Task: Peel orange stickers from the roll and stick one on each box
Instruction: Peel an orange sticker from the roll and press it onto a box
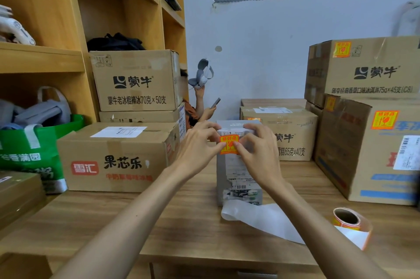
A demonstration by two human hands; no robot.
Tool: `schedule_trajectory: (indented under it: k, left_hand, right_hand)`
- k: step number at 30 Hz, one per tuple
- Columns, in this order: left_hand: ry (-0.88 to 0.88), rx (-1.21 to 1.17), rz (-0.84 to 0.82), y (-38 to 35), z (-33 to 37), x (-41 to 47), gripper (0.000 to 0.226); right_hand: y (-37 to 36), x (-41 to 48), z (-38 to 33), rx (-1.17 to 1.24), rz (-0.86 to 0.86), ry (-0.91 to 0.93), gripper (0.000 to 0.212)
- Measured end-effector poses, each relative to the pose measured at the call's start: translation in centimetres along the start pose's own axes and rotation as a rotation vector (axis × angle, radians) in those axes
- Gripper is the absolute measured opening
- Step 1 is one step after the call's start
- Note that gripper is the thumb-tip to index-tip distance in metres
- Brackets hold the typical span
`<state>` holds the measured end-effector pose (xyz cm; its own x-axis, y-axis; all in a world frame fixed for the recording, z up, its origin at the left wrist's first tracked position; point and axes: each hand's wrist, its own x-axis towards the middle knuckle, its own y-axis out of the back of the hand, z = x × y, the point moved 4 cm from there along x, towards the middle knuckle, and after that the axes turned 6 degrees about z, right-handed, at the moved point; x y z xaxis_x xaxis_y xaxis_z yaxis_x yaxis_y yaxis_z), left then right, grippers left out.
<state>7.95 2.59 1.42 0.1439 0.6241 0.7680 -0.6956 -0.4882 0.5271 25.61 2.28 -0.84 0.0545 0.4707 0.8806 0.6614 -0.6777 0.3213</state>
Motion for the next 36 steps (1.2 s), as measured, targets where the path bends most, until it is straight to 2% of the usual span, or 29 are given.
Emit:
schedule_trajectory:
  k: [17,28,33,36]
  left_hand:
    - [-0.040,0.003,0.067,-0.6,0.1,0.6,0.014]
    - [-0.126,0.135,0.110,-1.0,0.2,0.2,0.018]
    - [-0.140,0.154,0.134,-1.1,0.2,-0.2,0.017]
    - [-0.143,0.167,0.164,-0.9,0.1,-0.4,0.017]
  right_hand:
    - [-0.8,0.0,0.0,-0.024,0.083,-0.018,0.020]
    - [-1.2,0.0,-0.1,-0.108,0.128,0.040,0.022]
    - [-0.8,0.5,-0.3,-0.078,0.141,0.028,0.033]
    - [-0.8,0.9,0.1,-0.081,0.086,0.036,0.047]
